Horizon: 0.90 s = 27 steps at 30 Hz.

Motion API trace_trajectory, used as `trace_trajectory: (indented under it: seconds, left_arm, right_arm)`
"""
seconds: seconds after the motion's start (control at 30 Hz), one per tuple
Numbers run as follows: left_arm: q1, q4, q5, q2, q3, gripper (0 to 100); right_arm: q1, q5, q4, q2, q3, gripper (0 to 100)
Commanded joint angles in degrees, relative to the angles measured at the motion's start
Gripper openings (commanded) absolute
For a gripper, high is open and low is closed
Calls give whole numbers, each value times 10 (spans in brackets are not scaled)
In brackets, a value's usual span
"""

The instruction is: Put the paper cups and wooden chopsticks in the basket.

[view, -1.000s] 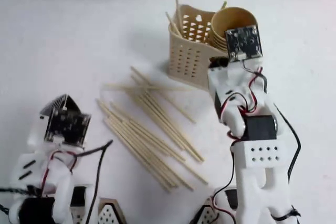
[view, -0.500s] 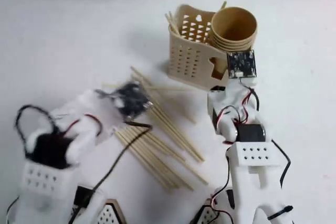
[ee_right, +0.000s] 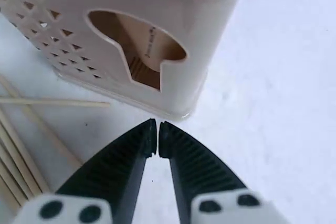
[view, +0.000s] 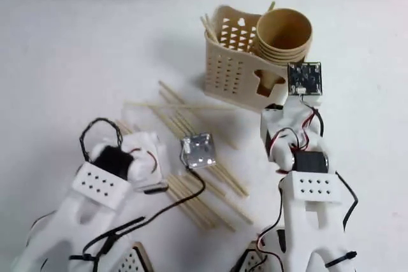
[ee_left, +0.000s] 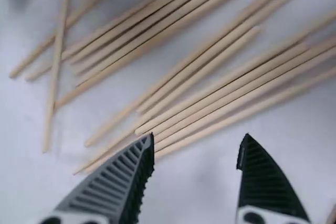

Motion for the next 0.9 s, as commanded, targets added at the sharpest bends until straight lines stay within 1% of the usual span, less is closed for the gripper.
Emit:
trace_trajectory:
  seconds: [0.0,0.17,0.37,0.6,0.73,0.87]
  left_arm:
    - [21,-59,-6,2,41,260]
    - [44,-103,-6,3,79,260]
    - [75,-104,-5,4,84,256]
    - [78,-104,-6,4,106,259]
    - [78,-105,-25,4,120,256]
    - [78,-118,-25,4,122,256]
  right_arm:
    - [7,-6,-10,-15,-5,25]
    - [7,-6,-10,-15,-5,25]
    - [7,-5,-10,-15,-5,25]
    - [7,-5,-10,-15,-5,25]
    - [7,-5,-10,-15,-5,25]
    - [7,-5,-10,-15,-5,25]
